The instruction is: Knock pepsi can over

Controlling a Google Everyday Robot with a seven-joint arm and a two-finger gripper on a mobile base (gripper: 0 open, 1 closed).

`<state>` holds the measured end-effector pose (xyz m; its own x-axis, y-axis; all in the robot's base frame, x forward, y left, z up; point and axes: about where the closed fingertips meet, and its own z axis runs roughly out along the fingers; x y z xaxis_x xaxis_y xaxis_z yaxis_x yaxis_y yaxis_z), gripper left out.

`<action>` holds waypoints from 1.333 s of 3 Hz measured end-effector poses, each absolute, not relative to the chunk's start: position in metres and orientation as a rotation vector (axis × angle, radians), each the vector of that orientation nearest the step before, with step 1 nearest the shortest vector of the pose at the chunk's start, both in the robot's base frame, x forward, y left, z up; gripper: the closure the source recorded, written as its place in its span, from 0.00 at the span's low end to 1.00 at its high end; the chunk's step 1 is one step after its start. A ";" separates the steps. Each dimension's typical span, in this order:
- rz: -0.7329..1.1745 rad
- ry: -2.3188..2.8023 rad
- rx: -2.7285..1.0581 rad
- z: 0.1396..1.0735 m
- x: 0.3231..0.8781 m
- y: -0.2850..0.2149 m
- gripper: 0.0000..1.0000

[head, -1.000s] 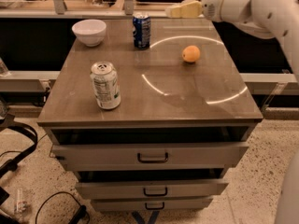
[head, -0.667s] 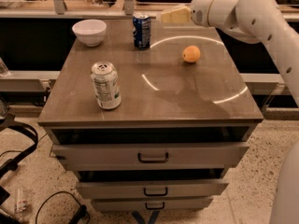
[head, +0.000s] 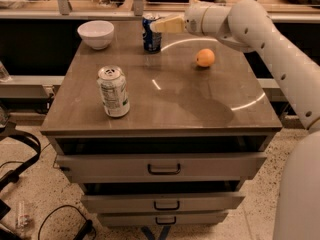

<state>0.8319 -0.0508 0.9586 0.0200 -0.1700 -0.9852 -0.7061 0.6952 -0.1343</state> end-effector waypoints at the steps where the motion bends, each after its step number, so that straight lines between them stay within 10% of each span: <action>1: 0.542 1.522 -0.755 0.947 0.839 -0.025 0.00; 2: 0.597 1.532 -0.733 0.931 0.844 -0.009 0.00; 4: 0.630 1.547 -0.708 0.914 0.848 0.010 0.49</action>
Offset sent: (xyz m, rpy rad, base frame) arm 0.0193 0.0549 -0.0468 0.1202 0.0931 0.0642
